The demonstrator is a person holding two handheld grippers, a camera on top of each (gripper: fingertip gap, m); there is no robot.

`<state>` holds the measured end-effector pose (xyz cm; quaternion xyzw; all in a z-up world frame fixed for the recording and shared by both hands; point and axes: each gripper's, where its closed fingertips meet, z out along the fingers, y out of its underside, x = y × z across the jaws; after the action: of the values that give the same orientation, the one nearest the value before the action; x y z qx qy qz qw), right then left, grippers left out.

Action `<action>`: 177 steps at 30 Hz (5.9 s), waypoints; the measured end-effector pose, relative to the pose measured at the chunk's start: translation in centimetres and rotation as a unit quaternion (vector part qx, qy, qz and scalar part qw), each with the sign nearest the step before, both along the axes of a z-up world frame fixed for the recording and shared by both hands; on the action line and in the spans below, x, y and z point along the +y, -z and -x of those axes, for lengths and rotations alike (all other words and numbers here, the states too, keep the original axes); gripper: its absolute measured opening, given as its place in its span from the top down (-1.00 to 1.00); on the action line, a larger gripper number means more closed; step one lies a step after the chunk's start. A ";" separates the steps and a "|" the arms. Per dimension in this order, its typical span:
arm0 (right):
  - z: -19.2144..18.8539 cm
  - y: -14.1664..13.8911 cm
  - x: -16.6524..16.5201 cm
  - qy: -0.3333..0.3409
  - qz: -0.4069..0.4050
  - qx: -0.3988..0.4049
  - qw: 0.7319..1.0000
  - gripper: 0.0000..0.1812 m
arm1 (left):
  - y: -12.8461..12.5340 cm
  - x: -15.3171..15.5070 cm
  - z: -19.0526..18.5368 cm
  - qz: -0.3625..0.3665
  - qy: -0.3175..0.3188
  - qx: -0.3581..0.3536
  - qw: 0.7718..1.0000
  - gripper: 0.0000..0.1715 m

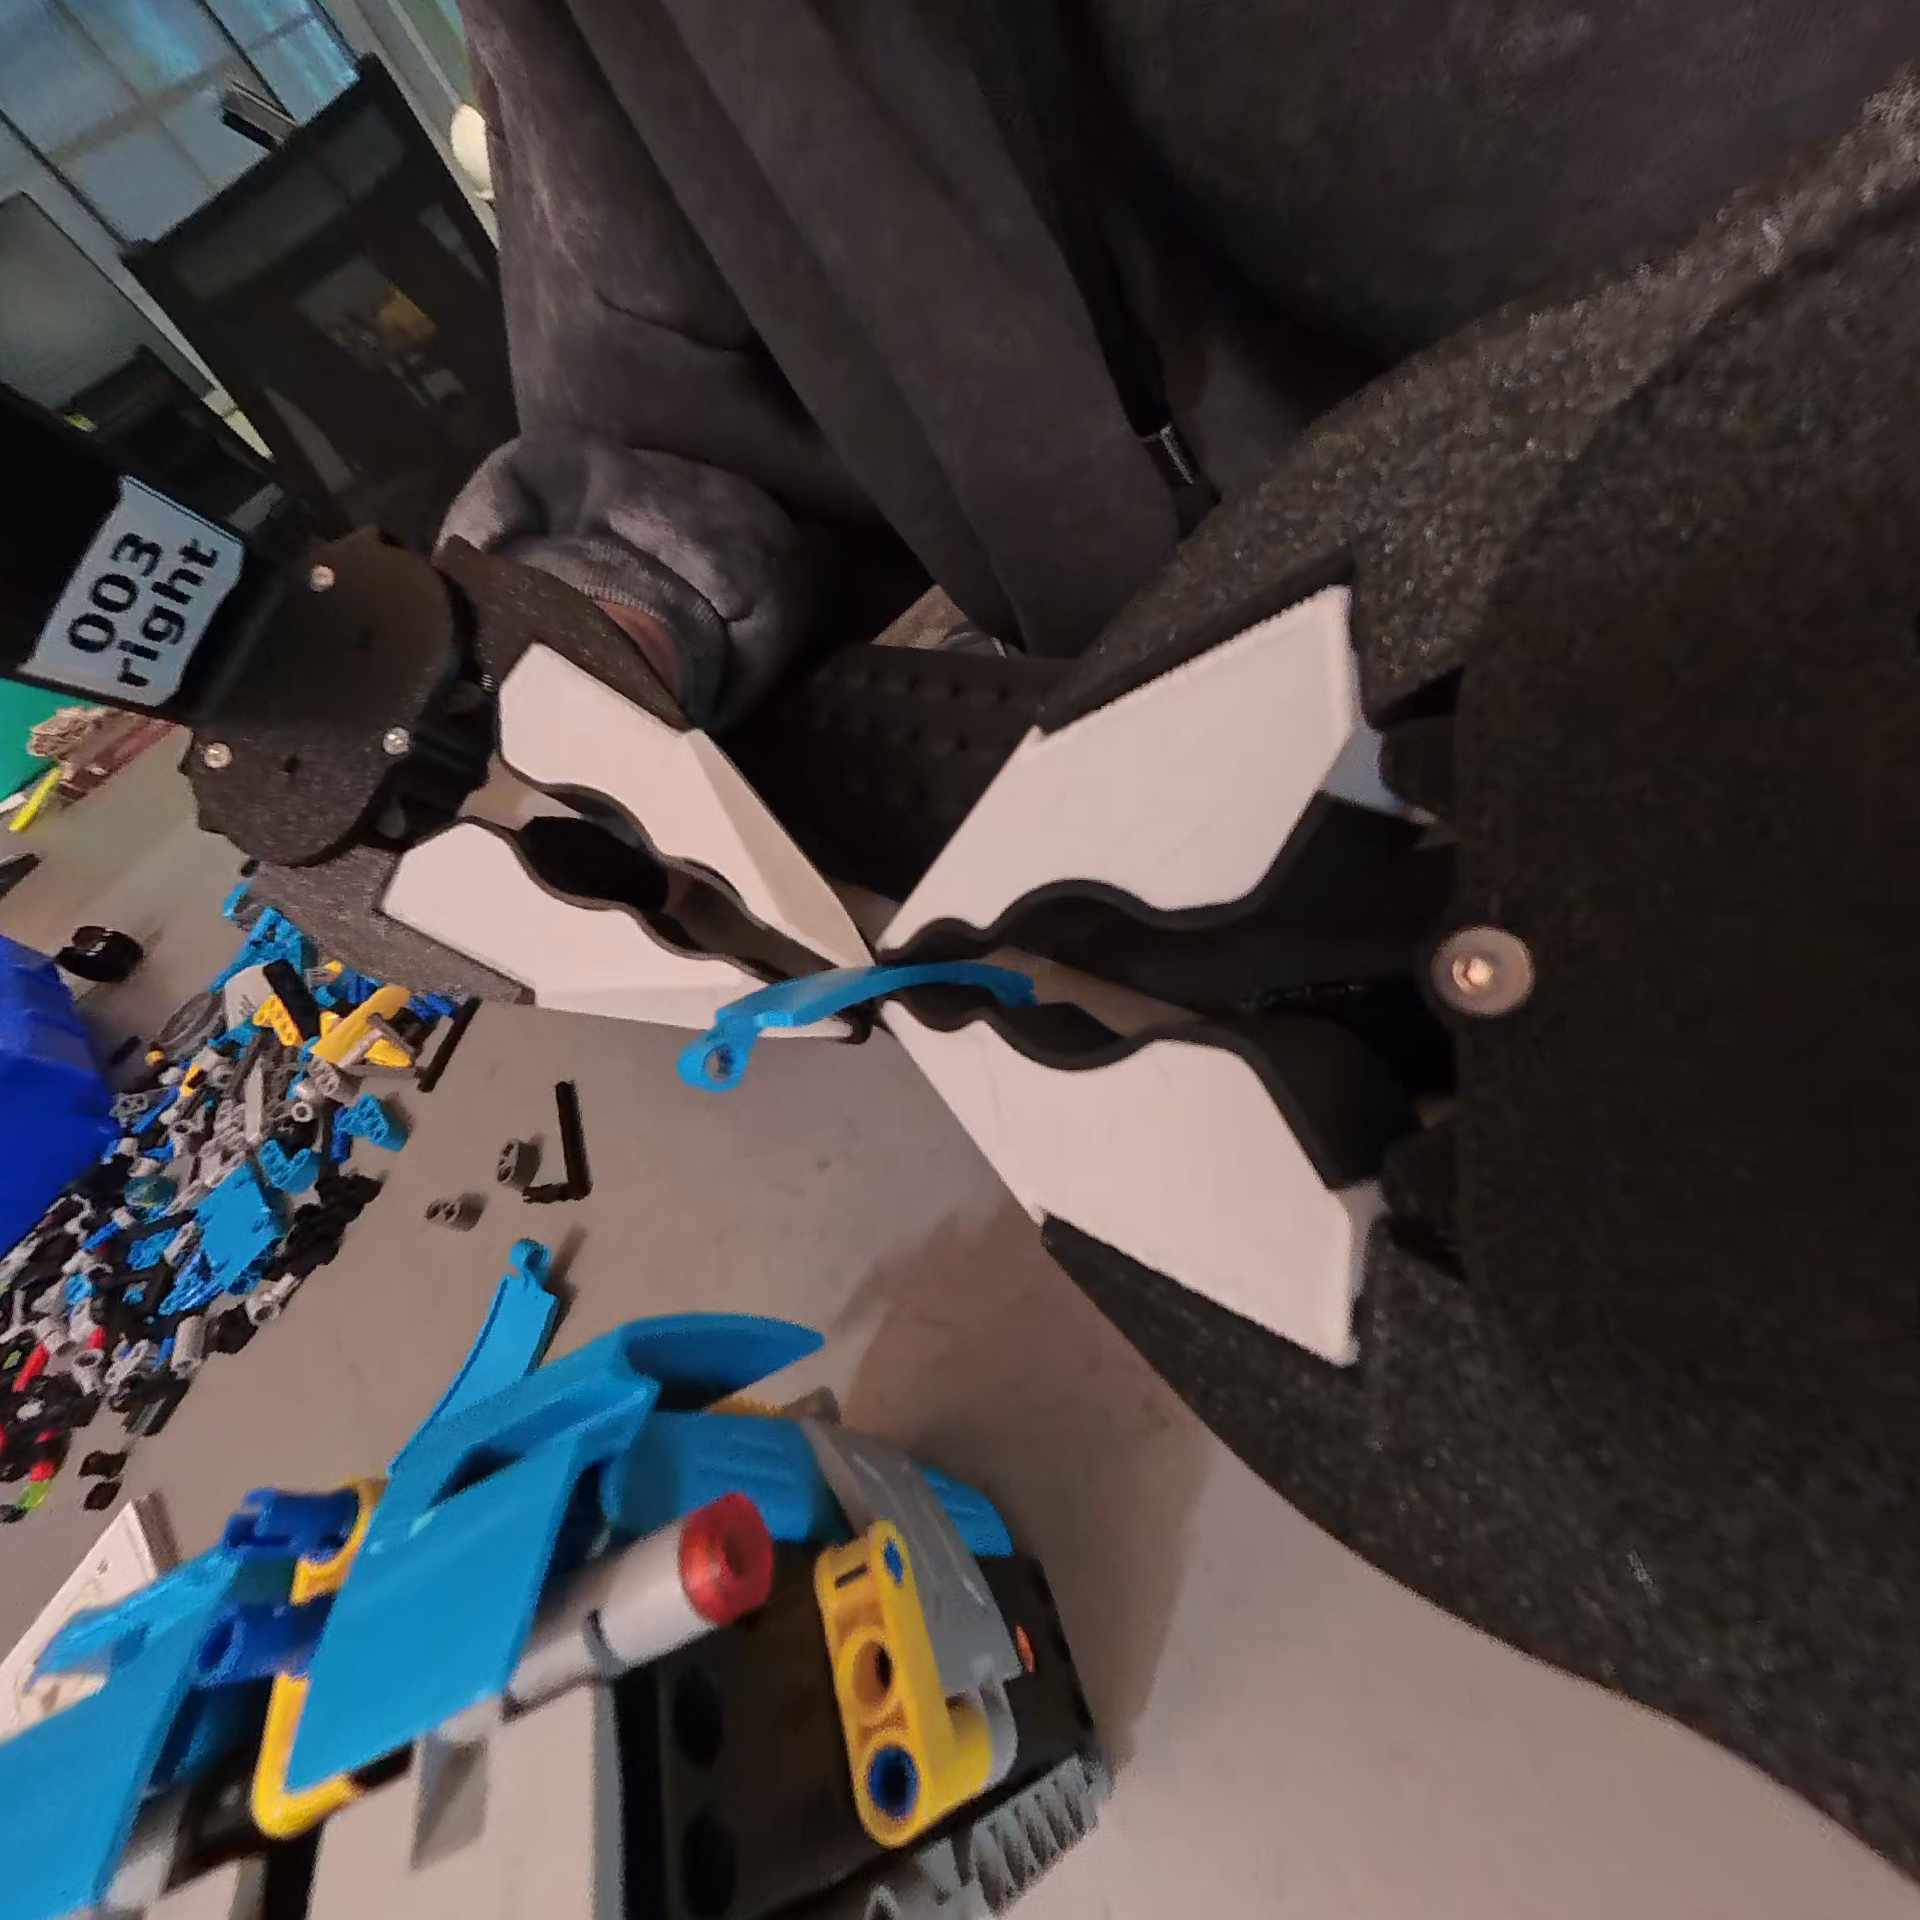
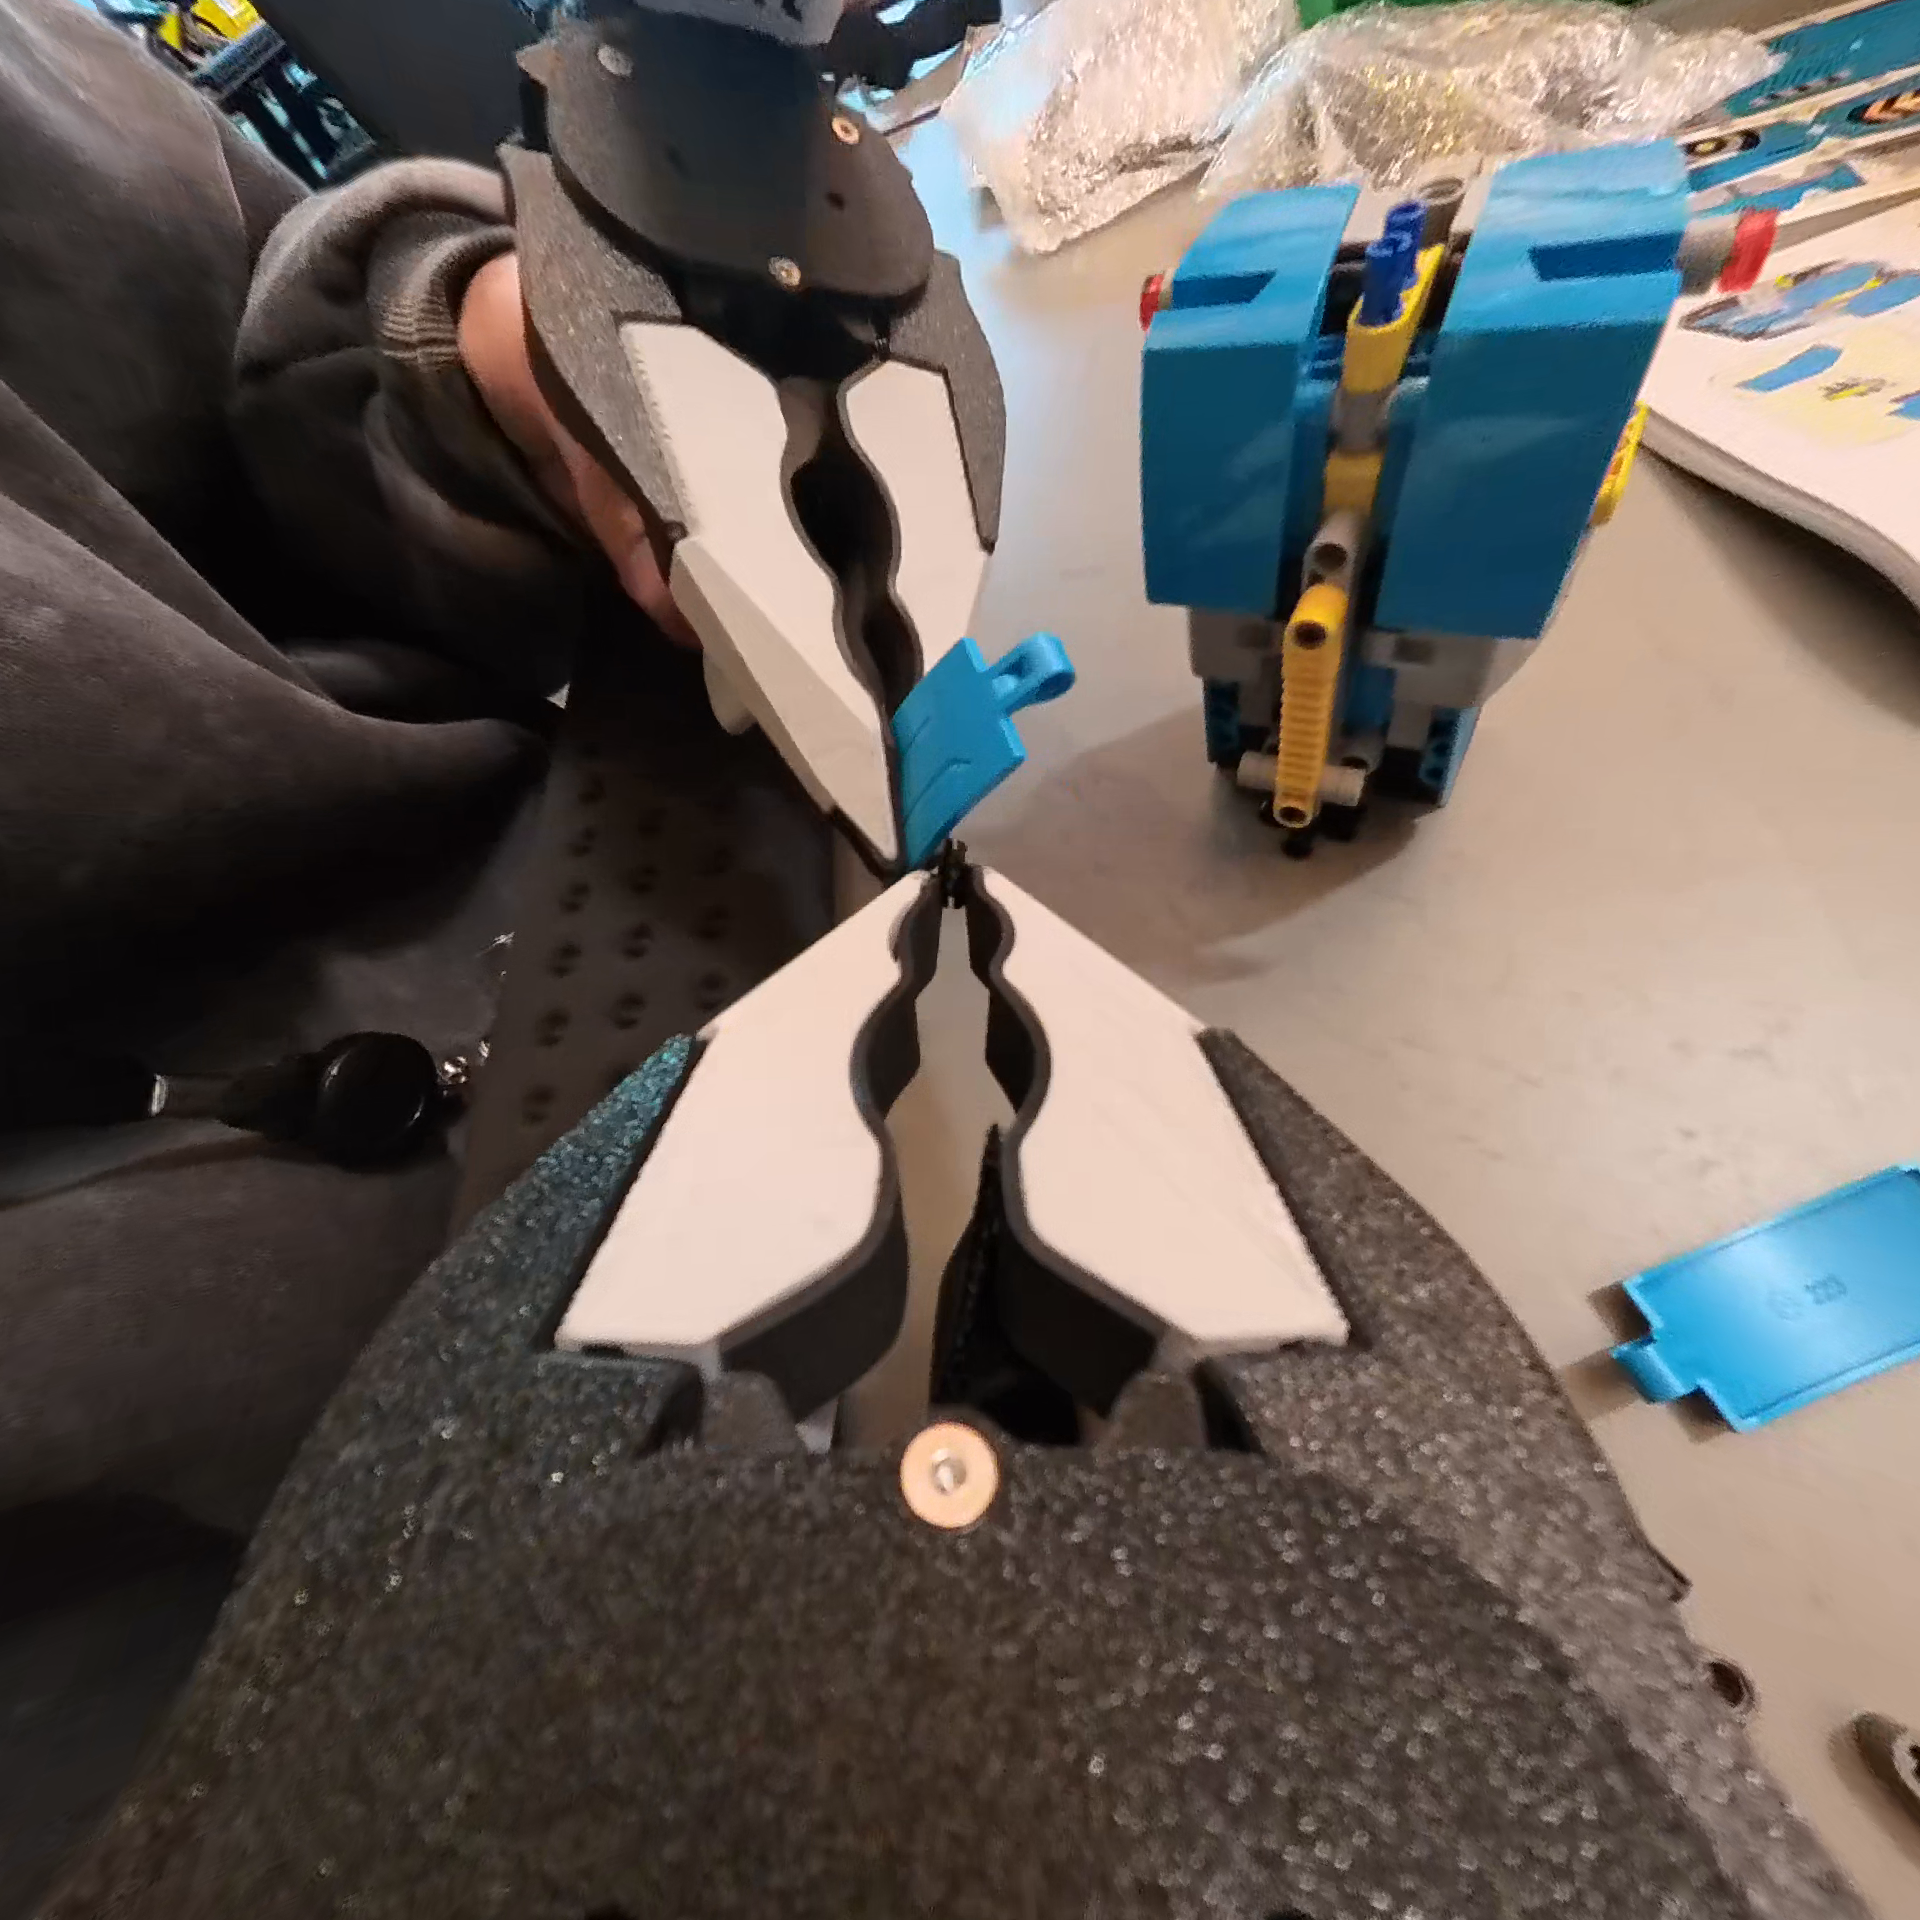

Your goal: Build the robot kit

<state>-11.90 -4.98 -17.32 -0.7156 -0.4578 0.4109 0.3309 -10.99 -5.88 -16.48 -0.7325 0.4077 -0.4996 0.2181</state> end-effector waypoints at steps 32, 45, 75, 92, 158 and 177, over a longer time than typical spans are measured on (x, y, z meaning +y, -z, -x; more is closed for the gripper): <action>0.0 -1.6 -0.6 -0.020 0.042 0.062 0.997 0.95 | -5.6 -0.3 0.2 -0.043 -0.047 -0.159 0.985 0.88; -0.7 -0.6 0.3 0.005 0.022 0.030 0.999 0.95 | -1.7 -0.9 1.5 -0.149 0.003 -0.014 0.989 0.70; -1.7 2.8 0.7 0.009 0.005 -0.064 0.998 0.95 | 6.0 -0.5 -0.6 -0.384 0.236 0.106 0.886 0.90; -5.7 -6.2 2.1 0.042 -0.081 0.128 0.988 0.96 | -7.0 -2.7 -2.1 -0.004 0.177 -0.235 0.956 0.91; 0.3 4.2 -1.6 -0.050 0.016 -0.080 0.995 0.95 | 5.7 -0.2 5.9 -0.455 0.385 0.006 0.803 0.87; 0.3 2.7 -1.5 -0.041 -0.021 -0.064 0.997 0.95 | 4.2 -1.1 1.4 -0.453 0.338 -0.028 0.824 0.92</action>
<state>-12.17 -6.49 -20.00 -0.7139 -0.5154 0.3680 0.2988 -12.35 -7.00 -20.68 -0.3530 0.8043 -0.3210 0.3542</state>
